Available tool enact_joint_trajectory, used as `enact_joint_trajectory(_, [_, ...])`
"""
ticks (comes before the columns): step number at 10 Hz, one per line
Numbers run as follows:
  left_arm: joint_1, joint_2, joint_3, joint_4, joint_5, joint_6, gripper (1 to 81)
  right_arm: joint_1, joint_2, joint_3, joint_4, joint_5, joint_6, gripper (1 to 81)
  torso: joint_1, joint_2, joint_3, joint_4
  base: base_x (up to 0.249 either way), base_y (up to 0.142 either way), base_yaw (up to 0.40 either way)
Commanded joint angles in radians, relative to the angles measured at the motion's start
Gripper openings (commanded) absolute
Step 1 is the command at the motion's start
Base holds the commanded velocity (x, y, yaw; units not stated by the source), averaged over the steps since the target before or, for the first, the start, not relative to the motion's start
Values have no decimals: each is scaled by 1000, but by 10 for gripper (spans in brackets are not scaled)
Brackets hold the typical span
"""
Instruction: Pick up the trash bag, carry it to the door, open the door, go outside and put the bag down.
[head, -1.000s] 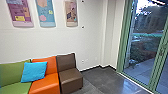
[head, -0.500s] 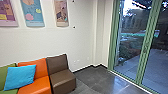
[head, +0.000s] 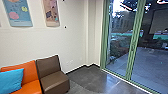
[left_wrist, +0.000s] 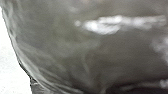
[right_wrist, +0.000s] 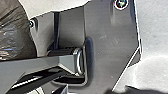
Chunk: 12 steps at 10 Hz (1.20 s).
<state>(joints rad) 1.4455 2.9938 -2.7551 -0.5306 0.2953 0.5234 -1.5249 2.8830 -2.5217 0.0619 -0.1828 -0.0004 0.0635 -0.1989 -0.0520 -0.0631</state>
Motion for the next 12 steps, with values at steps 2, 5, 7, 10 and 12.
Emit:
enact_joint_trajectory(2, [-63,-10,0,-2,79,7,10,59,-6,5,-5,-61,-4,811,0,0,0,0,0,0,-247])
enact_joint_trajectory(5, [-60,-12,0,-2,79,9,10,56,-3,5,-5,-61,-4,811,0,0,-95,0,0,0,-246])
enact_joint_trajectory(7, [-58,-12,0,-2,79,9,10,58,-3,5,-5,-61,-4,811,-1,0,-37,0,0,0,-246])
enact_joint_trajectory(10, [-58,-12,2,0,79,9,10,59,-3,5,-5,-61,-4,811,0,0,-74,0,0,0,-246])
enact_joint_trajectory(12, [-58,-12,0,0,79,9,10,59,1,5,-7,-63,-4,811,0,0,-72,0,0,0,-247])
